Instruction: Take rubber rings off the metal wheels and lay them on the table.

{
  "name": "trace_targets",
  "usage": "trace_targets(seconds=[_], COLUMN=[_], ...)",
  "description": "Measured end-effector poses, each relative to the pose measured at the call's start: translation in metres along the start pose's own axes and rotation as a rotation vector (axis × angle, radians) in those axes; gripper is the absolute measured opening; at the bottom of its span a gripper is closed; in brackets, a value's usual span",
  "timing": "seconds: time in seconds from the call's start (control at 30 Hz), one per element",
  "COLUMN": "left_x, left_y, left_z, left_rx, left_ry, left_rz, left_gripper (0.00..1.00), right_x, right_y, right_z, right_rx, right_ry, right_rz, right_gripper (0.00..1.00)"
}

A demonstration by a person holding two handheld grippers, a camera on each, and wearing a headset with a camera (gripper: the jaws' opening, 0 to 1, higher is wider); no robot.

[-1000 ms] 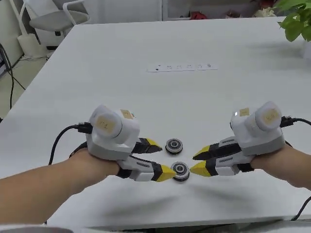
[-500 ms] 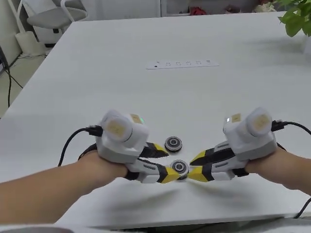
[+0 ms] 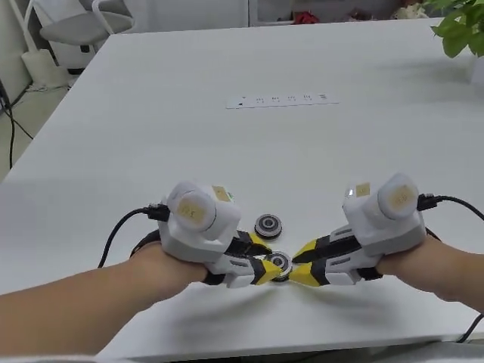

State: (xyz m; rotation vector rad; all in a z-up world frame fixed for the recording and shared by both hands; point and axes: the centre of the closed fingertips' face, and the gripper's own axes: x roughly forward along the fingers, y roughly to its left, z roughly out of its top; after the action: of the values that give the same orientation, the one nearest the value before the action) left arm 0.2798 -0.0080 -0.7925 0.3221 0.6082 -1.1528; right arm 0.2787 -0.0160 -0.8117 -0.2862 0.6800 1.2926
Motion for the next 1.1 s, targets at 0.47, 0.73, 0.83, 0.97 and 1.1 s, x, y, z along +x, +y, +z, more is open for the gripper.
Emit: trace_targets(seconds=[0.47, 0.73, 0.83, 0.97, 1.1], left_x=[0.002, 0.003, 0.002, 0.003, 0.002], left_y=[0.002, 0.003, 0.004, 0.003, 0.003], left_z=[0.0, 0.001, 0.001, 0.001, 0.001], left_rx=[0.011, -0.019, -0.033, -0.004, 0.013], left_ry=[-0.028, -0.035, -0.036, -0.024, -0.016], left_rz=[0.038, 0.054, 0.055, 0.056, 0.062], left_gripper=[0.14, 0.13, 0.13, 0.12, 0.12], right_x=[0.0, -0.001, -0.001, -0.002, -0.008], right_y=[0.002, 0.0, -0.003, -0.006, -0.01], right_z=[-0.002, -0.001, -0.001, 0.002, 0.005], right_rx=[-0.016, 0.017, 0.087, 0.17, 0.247], right_ry=[0.0, -0.003, -0.013, -0.041, -0.08], right_rz=[0.009, -0.007, -0.011, -0.009, -0.015], right_gripper=[0.06, 0.0, 0.0, 0.0, 0.0])
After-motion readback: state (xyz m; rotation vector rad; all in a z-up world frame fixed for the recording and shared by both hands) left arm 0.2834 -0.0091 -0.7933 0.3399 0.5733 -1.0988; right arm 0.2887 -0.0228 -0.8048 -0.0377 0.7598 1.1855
